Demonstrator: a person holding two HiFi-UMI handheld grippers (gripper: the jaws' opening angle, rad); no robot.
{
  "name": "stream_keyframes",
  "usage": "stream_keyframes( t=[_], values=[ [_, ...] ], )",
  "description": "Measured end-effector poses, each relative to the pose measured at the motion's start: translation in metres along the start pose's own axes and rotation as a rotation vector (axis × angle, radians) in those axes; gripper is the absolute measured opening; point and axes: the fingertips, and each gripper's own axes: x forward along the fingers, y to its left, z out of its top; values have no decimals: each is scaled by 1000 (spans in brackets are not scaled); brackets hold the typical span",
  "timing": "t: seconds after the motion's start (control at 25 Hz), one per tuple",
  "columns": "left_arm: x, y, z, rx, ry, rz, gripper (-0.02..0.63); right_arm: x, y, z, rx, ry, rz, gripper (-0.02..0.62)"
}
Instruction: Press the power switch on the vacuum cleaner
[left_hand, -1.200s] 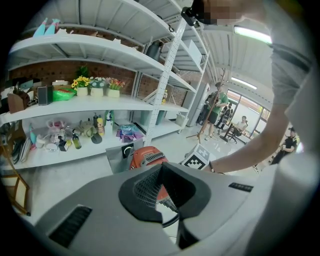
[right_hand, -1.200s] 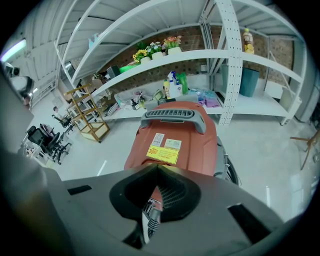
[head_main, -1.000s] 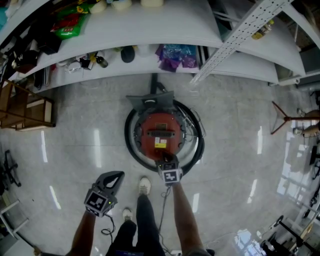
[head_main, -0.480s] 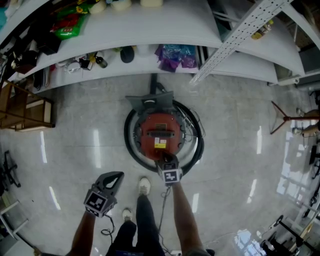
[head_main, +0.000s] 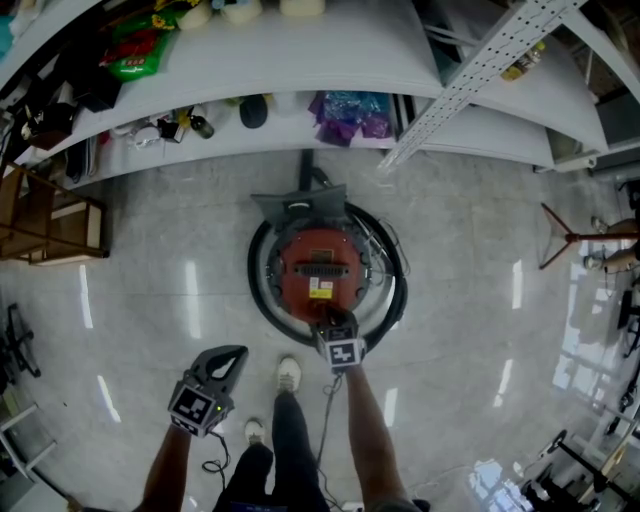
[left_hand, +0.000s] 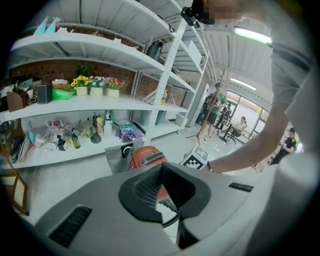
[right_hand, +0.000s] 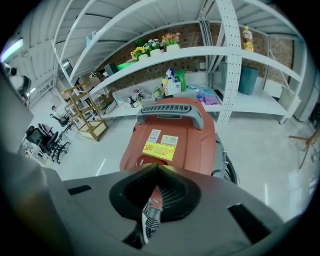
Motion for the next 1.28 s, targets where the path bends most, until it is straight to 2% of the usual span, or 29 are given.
stream_keyframes(
  t=[0.48,0.68,1.0,1.28],
  values=[
    [-6,2,-1,8,-10,10,8,2,-2,-1,13,10,-16,9],
    [-12,1,11,-27,-31,33,8,-9,3,4,24,-10,-9,9],
    [-21,-12,22,34,-49,12,8,-41,7,21,22,-69,-18,9],
    [-40,-28,36,29,-66,35,8,-88,21,36,21,-157,-28,9]
  ],
)
